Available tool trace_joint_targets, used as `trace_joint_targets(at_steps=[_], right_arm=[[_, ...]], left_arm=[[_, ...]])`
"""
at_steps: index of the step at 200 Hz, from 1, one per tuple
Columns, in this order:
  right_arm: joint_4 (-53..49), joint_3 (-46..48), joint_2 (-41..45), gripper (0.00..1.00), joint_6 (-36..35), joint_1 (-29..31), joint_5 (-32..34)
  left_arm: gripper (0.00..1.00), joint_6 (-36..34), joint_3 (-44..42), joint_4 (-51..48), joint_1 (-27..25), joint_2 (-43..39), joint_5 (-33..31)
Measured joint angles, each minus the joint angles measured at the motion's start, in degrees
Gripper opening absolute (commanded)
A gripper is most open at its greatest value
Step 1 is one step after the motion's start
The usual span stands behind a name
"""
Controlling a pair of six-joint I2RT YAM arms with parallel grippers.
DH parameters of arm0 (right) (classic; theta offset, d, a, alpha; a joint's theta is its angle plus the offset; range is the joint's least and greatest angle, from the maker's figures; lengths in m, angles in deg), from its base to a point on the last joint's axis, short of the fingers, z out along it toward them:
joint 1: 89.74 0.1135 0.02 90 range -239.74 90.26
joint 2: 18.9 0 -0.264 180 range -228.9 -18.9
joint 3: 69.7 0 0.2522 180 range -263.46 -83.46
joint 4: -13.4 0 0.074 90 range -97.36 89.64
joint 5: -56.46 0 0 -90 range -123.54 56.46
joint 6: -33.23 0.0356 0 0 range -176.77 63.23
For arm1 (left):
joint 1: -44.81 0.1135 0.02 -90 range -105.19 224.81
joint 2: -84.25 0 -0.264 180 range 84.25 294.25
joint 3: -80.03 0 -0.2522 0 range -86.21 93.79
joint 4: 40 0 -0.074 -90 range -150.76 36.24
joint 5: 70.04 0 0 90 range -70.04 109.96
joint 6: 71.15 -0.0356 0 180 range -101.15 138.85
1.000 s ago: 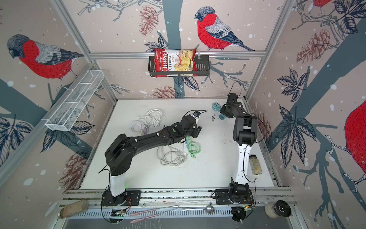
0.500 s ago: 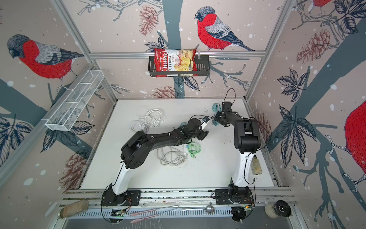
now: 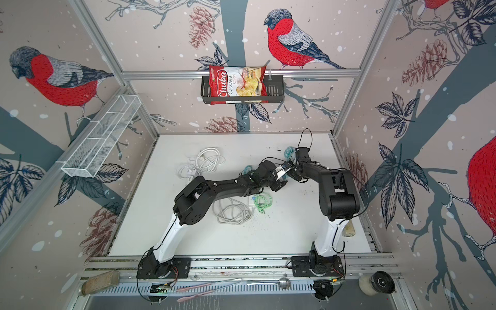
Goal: Insert the plug
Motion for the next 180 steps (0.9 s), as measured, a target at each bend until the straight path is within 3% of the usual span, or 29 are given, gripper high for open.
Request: trace_joint_targets(at_steps=[37,125,180], right_arm=[[-3.0,0.6,2.5,0.65,0.2,-3.6,-0.3],[-2.8,4.9,6.1,0.64,-0.3,-7.3,-3.7],[-4.1,6.0,10.6,0.63,-0.5,-9.0,-3.0]], left_arm=[[0.73,-1.5,6.0,-1.8,0.2,4.9,0.3],[0.68,-3.3,17.0,-10.1,0.2,11.1,1.7],[0.54,-4.5,28.3,-16.9,0.3,16.5,3.0]])
